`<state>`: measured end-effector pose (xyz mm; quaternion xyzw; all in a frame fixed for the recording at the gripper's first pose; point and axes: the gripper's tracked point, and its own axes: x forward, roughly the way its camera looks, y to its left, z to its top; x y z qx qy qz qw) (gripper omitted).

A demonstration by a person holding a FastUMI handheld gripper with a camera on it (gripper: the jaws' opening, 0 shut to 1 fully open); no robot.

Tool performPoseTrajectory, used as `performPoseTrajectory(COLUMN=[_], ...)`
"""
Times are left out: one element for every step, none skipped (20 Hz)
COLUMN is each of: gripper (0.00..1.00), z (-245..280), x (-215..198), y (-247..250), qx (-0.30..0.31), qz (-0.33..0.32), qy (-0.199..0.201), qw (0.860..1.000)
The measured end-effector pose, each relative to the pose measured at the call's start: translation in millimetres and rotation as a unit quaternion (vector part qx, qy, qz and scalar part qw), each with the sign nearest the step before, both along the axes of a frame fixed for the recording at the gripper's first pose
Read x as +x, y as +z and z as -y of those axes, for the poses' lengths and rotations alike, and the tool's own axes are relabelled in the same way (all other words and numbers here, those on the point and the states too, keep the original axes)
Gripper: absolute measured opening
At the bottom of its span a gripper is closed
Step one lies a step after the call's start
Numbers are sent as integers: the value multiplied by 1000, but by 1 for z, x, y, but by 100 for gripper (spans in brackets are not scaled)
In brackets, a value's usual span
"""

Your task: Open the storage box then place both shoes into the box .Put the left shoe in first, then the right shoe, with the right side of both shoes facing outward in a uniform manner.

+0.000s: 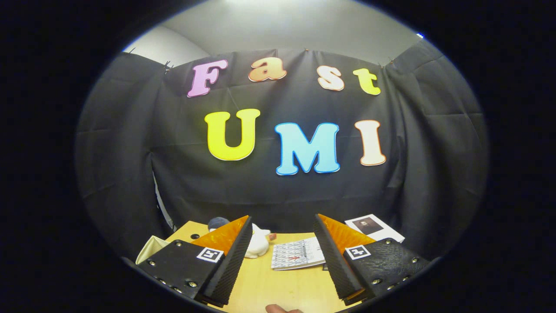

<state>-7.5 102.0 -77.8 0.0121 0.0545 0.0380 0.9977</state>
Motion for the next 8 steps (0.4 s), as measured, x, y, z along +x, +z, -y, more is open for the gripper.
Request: performPoseTrajectory(gripper=[87,87,90,93,96,97,97,97], z=[12,23,33,42,46,42,40,39], x=[-2,-1,-2,-1,0,-3,-3,-5], y=[2,2,2,7,11,15,18,21], qx=[3,1,-4,-9,-14,-15,-12,-8], qz=[4,10,13,23,30,36,43,50], qy=[-9,-20,-32,-45,-49,-44,-38,-34], qw=[1000,1000,999,999,998,998,998,998])
